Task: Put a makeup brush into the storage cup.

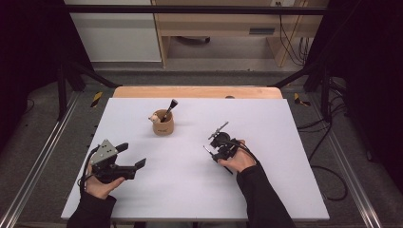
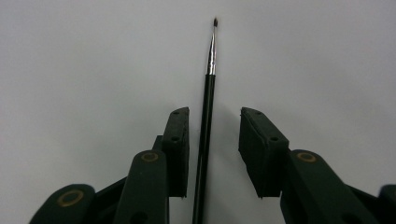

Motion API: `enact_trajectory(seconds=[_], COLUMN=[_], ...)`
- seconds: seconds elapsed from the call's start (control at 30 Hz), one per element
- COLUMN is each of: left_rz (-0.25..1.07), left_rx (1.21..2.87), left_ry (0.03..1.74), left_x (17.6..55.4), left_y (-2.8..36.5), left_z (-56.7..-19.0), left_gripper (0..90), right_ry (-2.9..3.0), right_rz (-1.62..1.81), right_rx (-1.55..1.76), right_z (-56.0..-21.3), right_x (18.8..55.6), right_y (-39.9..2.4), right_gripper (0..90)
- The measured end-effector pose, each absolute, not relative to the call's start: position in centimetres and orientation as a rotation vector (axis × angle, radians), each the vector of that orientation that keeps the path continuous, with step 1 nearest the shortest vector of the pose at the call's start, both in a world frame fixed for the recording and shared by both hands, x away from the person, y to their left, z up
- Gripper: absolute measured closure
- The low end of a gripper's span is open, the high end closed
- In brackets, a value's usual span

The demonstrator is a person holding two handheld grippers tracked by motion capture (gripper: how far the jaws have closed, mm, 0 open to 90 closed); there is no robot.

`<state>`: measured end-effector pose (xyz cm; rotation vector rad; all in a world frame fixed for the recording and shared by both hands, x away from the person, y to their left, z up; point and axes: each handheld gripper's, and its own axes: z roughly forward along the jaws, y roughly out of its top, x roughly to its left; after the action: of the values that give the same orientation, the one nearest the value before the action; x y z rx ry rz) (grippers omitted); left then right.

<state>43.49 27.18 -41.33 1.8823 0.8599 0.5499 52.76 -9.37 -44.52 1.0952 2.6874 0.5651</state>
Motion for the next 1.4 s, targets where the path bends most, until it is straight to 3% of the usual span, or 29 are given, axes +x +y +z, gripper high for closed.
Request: enact_trajectory(seconds=[0.87,1.4], left_rz=[0.554,0.553], left_rx=[1.891,1.888], left_ry=[0.859,0.859], left_x=[43.47,43.46], left_y=[27.07,27.11], left_z=[-41.38,-41.33], left_gripper=[10.8,11.0], right_ry=[2.740,2.711], right_rz=[0.499,0.485], right_rx=[1.132,1.112], right_z=[-45.07,-45.04], right_x=[52.80,52.41], right_y=[-8.86,-8.64], right_gripper=[85.5,85.9])
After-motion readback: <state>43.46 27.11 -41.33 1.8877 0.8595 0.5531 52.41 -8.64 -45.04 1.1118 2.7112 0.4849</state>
